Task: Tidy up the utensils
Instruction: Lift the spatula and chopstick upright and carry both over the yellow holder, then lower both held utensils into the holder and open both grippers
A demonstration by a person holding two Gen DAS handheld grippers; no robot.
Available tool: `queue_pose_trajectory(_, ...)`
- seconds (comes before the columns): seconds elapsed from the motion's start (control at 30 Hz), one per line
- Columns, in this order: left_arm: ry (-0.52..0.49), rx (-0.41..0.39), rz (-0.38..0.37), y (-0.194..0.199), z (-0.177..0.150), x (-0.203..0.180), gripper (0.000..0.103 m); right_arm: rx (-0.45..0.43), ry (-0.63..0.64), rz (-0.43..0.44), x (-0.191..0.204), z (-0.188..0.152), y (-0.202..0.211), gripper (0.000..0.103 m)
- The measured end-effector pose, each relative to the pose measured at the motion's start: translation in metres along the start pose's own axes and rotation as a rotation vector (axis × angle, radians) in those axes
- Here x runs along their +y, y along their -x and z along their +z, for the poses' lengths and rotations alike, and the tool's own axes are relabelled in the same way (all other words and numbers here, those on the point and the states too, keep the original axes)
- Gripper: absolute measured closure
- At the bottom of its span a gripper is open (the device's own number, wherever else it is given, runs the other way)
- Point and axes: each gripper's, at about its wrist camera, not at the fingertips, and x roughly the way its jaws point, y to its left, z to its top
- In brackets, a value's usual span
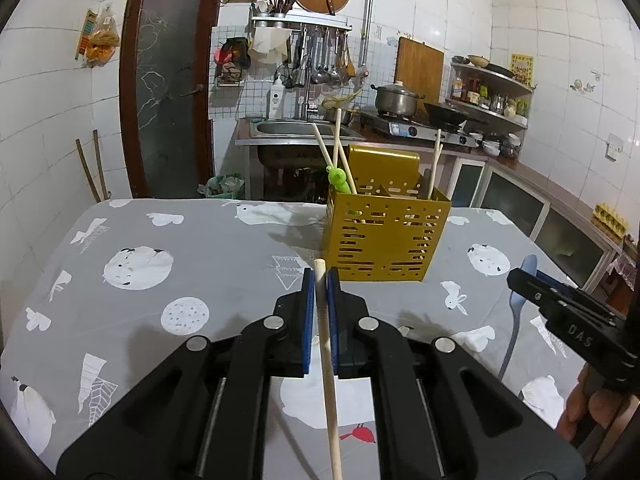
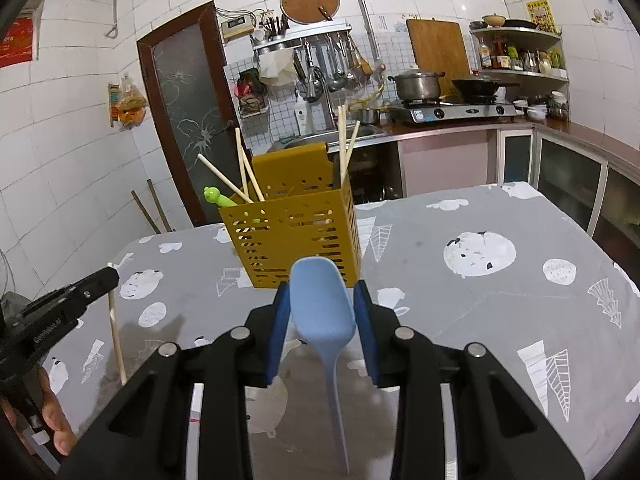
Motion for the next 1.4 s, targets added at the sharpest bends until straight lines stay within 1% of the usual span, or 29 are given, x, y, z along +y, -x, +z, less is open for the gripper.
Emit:
queue_pose_trajectory(0.13,0.0,-0.033,-0.005,0.01,0.001,-0.001,0.098,-0.021,0.0,0.007,0.003,0.0,0.005,0.07)
queue_pose_trajectory(0.27,-0.005,-0.048,-0.018,0.019,0.003,-0.004,0.099,-0.049,0.007,-0.002,0.006,0.003,0.013,0.071)
queue_pose_trajectory(0.37,-0.007,-0.073,-0.023,0.024,0.007,-0.009,0.099,-0.083,0.01,-0.002,0.007,0.009,0.021,0.071)
queue_pose_trajectory(0.57,-0.007,-0.135,-0.039,0.034,0.028,-0.017,0.099,-0.118,0.0,0.017,0.008,0.023,0.027,0.071)
queue_pose_trajectory(0.77,0.001,-0.193,-0.046,0.032,0.062,-0.024,0.099,-0.153,0.001,0.033,0.011,0.047,0.028,0.071)
queue_pose_trajectory(0.83,0.016,-0.203,-0.056,0.03,0.077,-0.024,0.099,-0.163,0.005,0.037,0.013,0.058,0.027,0.071)
queue_pose_trajectory(0.9,0.045,-0.219,-0.079,0.026,0.099,-0.025,0.099,-0.178,0.009,0.038,0.014,0.069,0.025,0.071)
queue_pose_trajectory(0.97,0.055,-0.254,-0.076,0.023,0.119,-0.027,0.099,-0.192,0.012,0.042,0.016,0.084,0.022,0.071)
queue_pose_trajectory(1.07,0.06,-0.33,-0.067,0.019,0.149,-0.031,0.099,-0.233,0.023,0.034,0.017,0.105,0.021,0.071)
queue_pose_trajectory(1.13,0.049,-0.399,-0.032,0.017,0.168,-0.035,0.099,-0.268,0.02,0.033,0.016,0.124,0.021,0.071)
queue_pose_trajectory(1.23,0.018,-0.473,0.007,0.012,0.189,-0.042,0.099,-0.314,0.017,0.027,0.014,0.149,0.018,0.071)
queue_pose_trajectory(1.4,-0.009,-0.542,0.03,-0.007,0.21,-0.056,0.099,-0.357,-0.014,0.045,0.006,0.178,-0.002,0.071)
